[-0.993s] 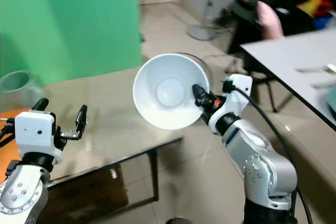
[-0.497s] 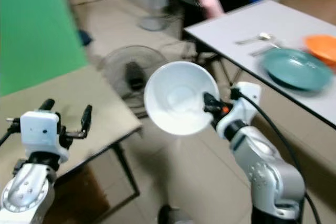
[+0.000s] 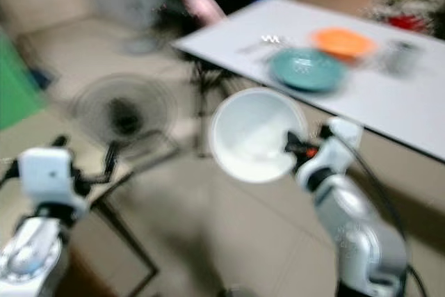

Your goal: Setting the table

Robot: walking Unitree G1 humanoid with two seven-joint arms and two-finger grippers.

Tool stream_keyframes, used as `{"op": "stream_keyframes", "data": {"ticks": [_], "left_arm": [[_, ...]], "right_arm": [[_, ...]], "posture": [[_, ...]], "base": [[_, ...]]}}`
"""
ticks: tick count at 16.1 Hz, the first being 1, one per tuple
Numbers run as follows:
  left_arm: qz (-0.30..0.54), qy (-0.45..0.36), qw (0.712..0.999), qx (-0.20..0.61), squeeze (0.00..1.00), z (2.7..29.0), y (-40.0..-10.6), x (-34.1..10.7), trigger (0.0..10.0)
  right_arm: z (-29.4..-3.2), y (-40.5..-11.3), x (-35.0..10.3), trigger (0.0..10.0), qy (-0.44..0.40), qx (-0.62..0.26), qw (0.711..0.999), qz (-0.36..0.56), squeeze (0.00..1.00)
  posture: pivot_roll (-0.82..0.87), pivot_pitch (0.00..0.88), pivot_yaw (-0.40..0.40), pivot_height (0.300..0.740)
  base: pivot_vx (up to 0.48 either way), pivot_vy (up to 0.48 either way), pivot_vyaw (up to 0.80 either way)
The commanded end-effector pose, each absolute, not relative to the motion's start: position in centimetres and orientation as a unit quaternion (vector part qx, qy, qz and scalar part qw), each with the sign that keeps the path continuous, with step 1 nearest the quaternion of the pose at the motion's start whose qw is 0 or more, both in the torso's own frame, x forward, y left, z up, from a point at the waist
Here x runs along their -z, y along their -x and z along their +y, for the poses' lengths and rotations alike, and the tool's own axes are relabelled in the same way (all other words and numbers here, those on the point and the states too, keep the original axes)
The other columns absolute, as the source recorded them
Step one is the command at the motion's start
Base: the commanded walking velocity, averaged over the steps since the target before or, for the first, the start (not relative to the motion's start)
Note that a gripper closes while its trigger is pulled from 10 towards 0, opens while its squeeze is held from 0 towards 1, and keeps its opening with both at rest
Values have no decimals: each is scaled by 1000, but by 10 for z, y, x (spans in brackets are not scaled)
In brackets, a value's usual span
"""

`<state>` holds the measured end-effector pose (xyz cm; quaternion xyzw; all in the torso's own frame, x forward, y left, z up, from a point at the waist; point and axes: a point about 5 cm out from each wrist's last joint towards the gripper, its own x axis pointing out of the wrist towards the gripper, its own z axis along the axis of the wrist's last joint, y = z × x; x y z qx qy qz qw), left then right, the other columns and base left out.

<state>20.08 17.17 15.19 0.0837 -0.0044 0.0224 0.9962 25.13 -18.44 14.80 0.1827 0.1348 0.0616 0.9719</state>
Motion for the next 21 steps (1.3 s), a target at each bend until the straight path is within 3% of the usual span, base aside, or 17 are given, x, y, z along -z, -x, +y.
{"op": "stream_keyframes", "data": {"ticks": [1, 6, 21], "left_arm": [[-3, -84, 996, -12, 0, 169, -202, -151, 10000], [-13, -89, 996, -12, 0, 167, -203, -152, 10000], [-21, -71, 997, 29, 0, 159, -211, -151, 10000]], "right_arm": [[-188, -252, -158, 10000, -174, -55, 977, 112, 0], [-198, -250, -156, 10000, -175, -13, 978, 117, 0], [-213, -252, -161, 10000, -173, 29, 979, 102, 0]], "posture": [[-115, 24, 7, 740], [-119, 21, 6, 740], [-150, 0, 11, 740]], "base": [[0, 0, -750], [0, 0, -750], [339, 0, -750]]}}
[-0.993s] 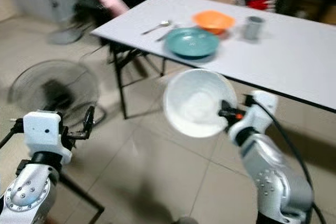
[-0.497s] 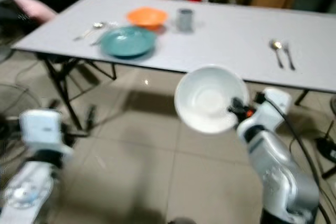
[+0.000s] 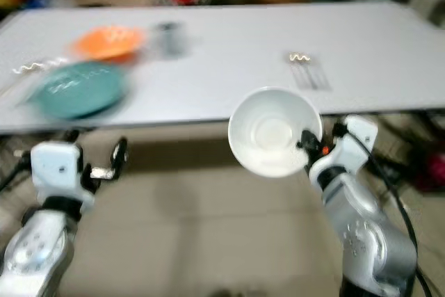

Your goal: Setting the table

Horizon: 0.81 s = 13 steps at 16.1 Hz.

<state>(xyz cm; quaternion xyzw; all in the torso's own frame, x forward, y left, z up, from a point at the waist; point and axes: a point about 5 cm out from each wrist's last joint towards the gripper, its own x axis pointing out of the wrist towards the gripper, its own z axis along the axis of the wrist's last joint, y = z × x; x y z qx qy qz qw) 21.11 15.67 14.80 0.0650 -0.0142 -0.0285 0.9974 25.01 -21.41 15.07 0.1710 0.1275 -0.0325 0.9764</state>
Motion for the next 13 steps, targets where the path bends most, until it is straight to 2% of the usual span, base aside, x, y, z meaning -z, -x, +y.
{"op": "stream_keyframes", "data": {"ticks": [1, 3, 11, 13], "left_arm": [[-21, -71, 997, 30, 0, 159, -211, -151, 10000], [-22, -71, 997, 31, 0, 158, -212, -151, 10000], [-28, -76, 996, 34, 0, 157, -221, -153, 10000], [-24, -78, 996, 33, 0, 158, -222, -152, 10000]], "right_arm": [[-213, -252, -162, 10000, -172, 30, 979, 101, 0], [-213, -253, -163, 10000, -172, 31, 980, 97, 0], [-199, -278, -177, 10000, -183, -33, 980, 69, 0], [-190, -280, -175, 10000, -157, -54, 984, 70, 0]], "posture": [[-151, 0, 11, 740], [-151, 0, 10, 740], [-135, 4, 12, 740], [-132, 6, 11, 740]], "base": [[360, 0, -750], [364, 0, -700], [367, 0, 0], [424, 0, 0]]}}
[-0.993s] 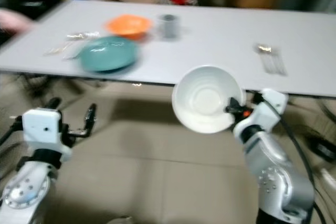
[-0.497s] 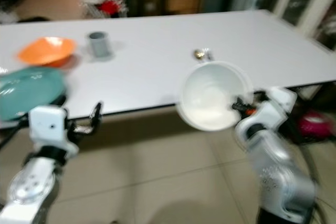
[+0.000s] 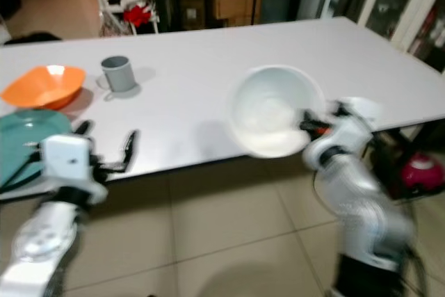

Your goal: Setting the table

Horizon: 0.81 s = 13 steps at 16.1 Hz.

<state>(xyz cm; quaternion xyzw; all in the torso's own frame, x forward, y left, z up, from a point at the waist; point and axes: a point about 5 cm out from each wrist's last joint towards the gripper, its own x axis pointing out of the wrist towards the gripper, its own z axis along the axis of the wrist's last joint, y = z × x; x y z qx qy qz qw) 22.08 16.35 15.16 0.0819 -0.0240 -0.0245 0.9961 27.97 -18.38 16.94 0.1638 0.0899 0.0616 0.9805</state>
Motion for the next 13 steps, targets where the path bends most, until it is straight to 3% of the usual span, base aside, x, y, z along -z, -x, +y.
{"op": "stream_keyframes", "data": {"ticks": [1, 13], "left_arm": [[-24, -78, 996, 34, 0, 158, -222, -152, 10000], [-28, -79, 995, 46, 0, 155, -225, -153, 10000]], "right_arm": [[-189, -281, -175, 10000, -152, -55, 984, 69, 0], [-185, -290, -168, 10000, -165, -66, 980, 92, 0]], "posture": [[-130, 7, 10, 740], [-130, 4, 18, 740]], "base": [[431, 0, 0], [431, 0, 0]]}}
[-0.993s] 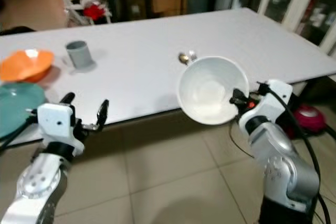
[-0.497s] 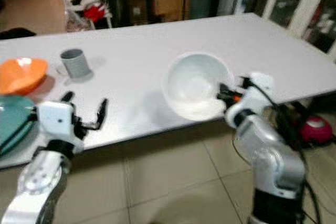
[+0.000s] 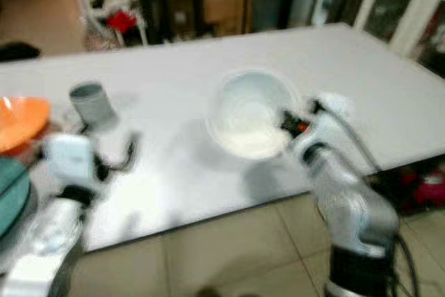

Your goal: Setting the table

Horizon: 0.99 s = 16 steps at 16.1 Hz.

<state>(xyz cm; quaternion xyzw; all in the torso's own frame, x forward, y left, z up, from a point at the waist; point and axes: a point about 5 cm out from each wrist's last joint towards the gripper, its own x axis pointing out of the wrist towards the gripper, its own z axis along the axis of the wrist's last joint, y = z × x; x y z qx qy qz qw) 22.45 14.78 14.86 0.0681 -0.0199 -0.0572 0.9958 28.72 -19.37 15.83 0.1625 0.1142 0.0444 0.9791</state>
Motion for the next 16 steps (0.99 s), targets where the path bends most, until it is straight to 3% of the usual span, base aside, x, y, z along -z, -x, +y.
{"op": "stream_keyframes", "data": {"ticks": [1, 7, 10, 14, 16], "left_arm": [[-27, -80, 995, 47, 0, 155, -225, -153, 10000], [-27, -66, 995, 73, 0, 150, -223, -153, 10000], [-17, -85, 988, 128, 0, 146, -219, -154, 10000], [0, -123, 972, 202, 0, 143, -216, -160, 10000], [2, -121, 963, 242, 0, 139, -217, -168, 10000]], "right_arm": [[-185, -290, -168, 10000, -160, -65, 980, 94, 0], [-176, -300, -160, 10000, -164, -66, 976, 126, 0], [-154, -329, -156, 10000, -188, -106, 960, 177, 0], [-149, -354, -148, 10000, -242, -89, 944, 208, 0], [-141, -380, -150, 10000, -278, -71, 934, 214, 0]], "posture": [[-130, 4, 18, 740], [-129, 4, 22, 740], [-103, 5, 24, 740], [-92, 19, 36, 740], [-74, 31, 45, 740]], "base": [[416, 0, 0], [337, 0, 0], [0, 0, 0], [0, 0, 0], [0, 0, 0]]}}
